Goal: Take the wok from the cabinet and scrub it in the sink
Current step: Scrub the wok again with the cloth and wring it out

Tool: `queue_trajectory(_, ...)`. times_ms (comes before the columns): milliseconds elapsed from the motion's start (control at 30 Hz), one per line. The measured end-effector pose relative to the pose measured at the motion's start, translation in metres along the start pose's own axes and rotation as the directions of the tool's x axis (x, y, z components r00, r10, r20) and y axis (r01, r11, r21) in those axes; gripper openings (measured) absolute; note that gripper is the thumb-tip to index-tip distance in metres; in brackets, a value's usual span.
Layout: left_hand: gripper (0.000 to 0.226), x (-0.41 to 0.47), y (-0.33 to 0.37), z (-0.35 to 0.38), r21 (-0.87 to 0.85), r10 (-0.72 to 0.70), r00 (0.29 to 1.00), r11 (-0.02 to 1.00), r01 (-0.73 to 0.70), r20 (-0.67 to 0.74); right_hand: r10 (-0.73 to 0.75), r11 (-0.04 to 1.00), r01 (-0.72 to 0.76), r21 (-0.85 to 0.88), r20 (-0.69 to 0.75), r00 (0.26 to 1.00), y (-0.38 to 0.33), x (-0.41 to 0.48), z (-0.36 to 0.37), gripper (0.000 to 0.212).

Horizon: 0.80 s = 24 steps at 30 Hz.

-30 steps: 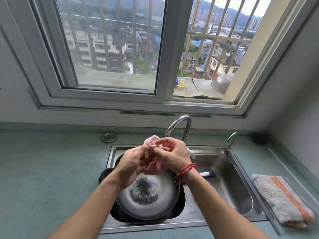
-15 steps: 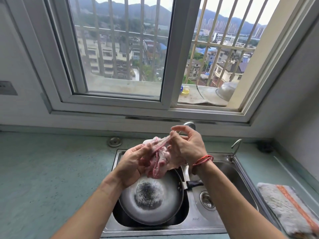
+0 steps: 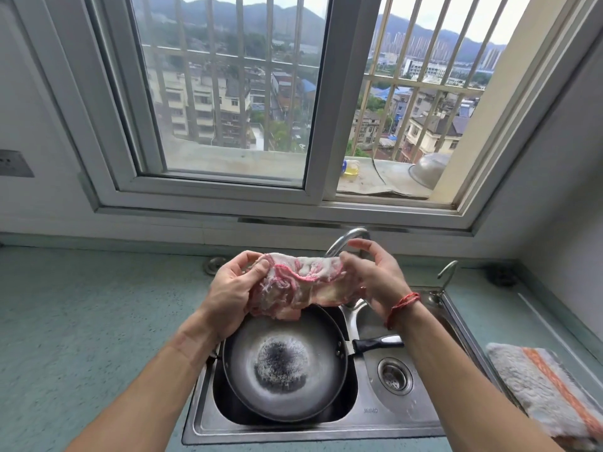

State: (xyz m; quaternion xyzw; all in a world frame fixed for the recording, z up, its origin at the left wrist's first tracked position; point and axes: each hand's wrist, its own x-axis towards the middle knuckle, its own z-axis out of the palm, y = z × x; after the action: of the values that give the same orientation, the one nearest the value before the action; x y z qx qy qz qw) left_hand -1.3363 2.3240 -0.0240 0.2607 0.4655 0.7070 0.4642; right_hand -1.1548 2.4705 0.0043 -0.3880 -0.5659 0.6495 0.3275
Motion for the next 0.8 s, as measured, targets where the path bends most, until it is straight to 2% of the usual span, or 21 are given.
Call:
queue_trajectory(33,0.025,0.000,0.001,0.001,-0.010,0.004,1.000,1.000,-0.004,0.016,0.019,1.000,-0.018,-0.019,0.067,0.998,0.005,-0.002,0.000,0.039)
queue_trajectory(100,0.033,0.001,0.002,0.002,-0.037,0.008,0.999,0.999,-0.007,0.035,0.062,0.992,-0.049,-0.113,0.114,0.992,0.016,-0.004,0.003,0.056)
queue_trajectory(167,0.042,0.002,0.002,0.002,-0.057,0.013,0.998,0.998,-0.009,0.065,0.077,0.984,-0.068,-0.162,0.055,0.995,0.028,-0.005,0.009,0.054)
queue_trajectory(233,0.040,0.002,0.003,0.003,-0.091,0.009,0.996,0.996,-0.001,0.088,0.069,0.981,-0.067,-0.183,0.007,0.998,0.038,-0.006,0.014,0.044)
queue_trajectory(300,0.030,0.002,0.006,0.004,-0.112,0.001,0.995,0.994,0.010,0.102,0.104,0.957,-0.083,-0.278,0.060,0.993,0.044,-0.010,0.019,0.041)
queue_trajectory(367,0.024,0.002,0.008,0.004,-0.112,-0.008,0.993,0.994,0.021,0.118,0.205,0.938,-0.158,-0.309,0.126,0.971,0.050,-0.013,0.025,0.044)
queue_trajectory(433,0.018,0.000,0.010,0.005,-0.102,-0.024,0.991,0.994,0.038,0.134,0.274,0.928,-0.217,-0.303,0.158,0.949,0.052,-0.014,0.031,0.057)
queue_trajectory(467,0.016,-0.001,0.011,0.005,-0.093,-0.030,0.989,0.995,0.043,0.142,0.276,0.935,-0.219,-0.280,0.182,0.944,0.052,-0.014,0.034,0.062)
queue_trajectory(500,0.016,-0.001,0.010,0.003,-0.083,-0.029,0.989,0.996,0.041,0.147,0.261,0.952,-0.214,-0.220,0.212,0.942,0.050,-0.015,0.037,0.057)
queue_trajectory(600,0.026,-0.002,0.016,-0.006,-0.043,-0.028,0.993,0.999,0.033,0.111,0.204,0.968,-0.236,0.086,0.281,0.938,0.043,-0.010,0.033,0.021)
queue_trajectory(633,0.028,-0.001,0.018,-0.013,-0.028,-0.030,0.996,0.999,0.033,0.084,0.191,0.946,-0.259,0.196,0.307,0.932,0.039,-0.008,0.028,0.020)
queue_trajectory(700,0.028,-0.001,0.024,-0.028,-0.011,-0.035,0.999,0.999,0.035,0.026,0.118,0.898,-0.255,0.359,0.360,0.925,0.034,-0.002,0.017,0.039)
queue_trajectory(800,0.018,0.002,0.028,-0.036,-0.004,-0.003,0.998,1.000,0.003,-0.067,0.043,0.897,-0.196,0.396,0.363,0.931,0.030,0.004,0.011,0.051)
